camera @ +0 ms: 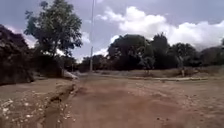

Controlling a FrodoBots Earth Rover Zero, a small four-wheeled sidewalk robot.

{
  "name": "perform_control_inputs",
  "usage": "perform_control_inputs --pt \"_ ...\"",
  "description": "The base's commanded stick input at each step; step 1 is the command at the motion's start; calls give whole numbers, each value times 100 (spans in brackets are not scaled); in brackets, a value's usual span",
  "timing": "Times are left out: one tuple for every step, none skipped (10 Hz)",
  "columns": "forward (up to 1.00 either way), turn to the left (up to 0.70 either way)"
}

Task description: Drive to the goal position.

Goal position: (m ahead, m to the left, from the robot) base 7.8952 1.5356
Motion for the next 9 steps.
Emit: perform_control_inputs --pt "0 0" --pt "0 0" --pt "0 0" --pt "0 0" --pt "0 0" --pt "0 0" --pt "0 -18" --pt "0 -41" --pt "52 -32"
